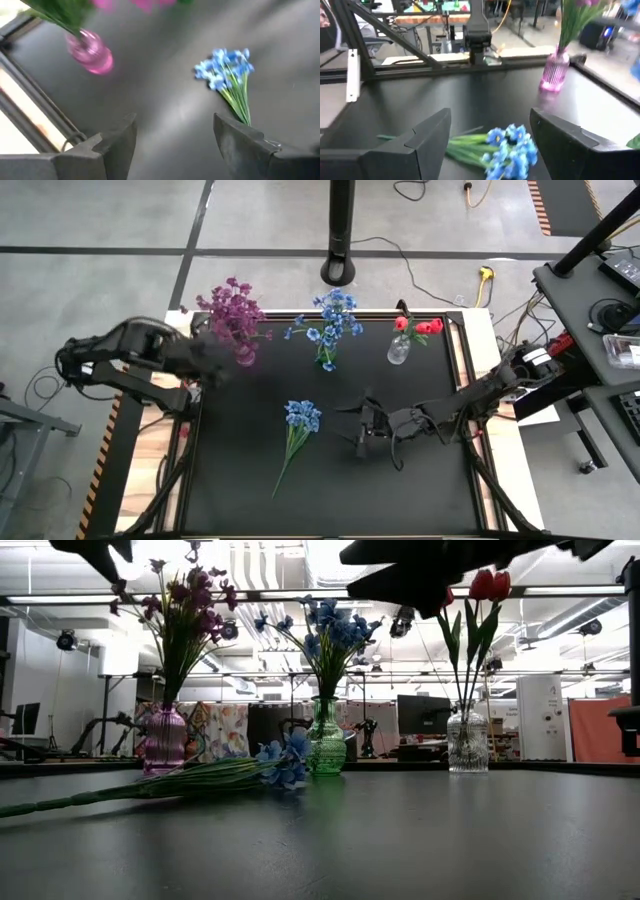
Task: Sort flowers into vase by color
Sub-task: Put the blue flowers in the green vase
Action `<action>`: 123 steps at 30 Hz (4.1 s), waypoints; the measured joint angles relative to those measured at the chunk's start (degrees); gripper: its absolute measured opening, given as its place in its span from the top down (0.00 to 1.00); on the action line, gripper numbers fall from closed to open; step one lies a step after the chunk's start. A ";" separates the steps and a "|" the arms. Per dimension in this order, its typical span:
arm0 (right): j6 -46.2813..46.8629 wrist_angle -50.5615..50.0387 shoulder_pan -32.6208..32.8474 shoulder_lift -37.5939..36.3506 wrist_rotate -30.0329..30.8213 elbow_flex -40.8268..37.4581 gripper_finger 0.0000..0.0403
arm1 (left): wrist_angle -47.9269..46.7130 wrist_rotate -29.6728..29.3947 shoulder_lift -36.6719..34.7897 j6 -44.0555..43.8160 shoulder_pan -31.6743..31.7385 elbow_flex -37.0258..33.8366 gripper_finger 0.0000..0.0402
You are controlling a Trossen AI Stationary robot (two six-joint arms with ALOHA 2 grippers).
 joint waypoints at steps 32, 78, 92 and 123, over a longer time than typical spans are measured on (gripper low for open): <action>22.35 -45.11 10.59 -5.82 -17.87 0.22 0.34 | 21.68 -7.92 59.29 -33.37 -28.89 4.90 0.39; 11.17 -25.20 12.22 -5.13 -14.84 0.22 0.34 | 25.96 -0.86 65.74 -28.26 -23.47 10.66 0.56; 7.97 -32.36 12.19 -5.14 -14.81 0.19 0.34 | 26.53 0.61 65.79 -28.85 -22.40 10.66 0.71; 11.97 -34.15 13.29 -5.14 -14.35 -1.92 0.34 | 21.92 -11.02 65.92 -21.95 -28.44 23.62 0.99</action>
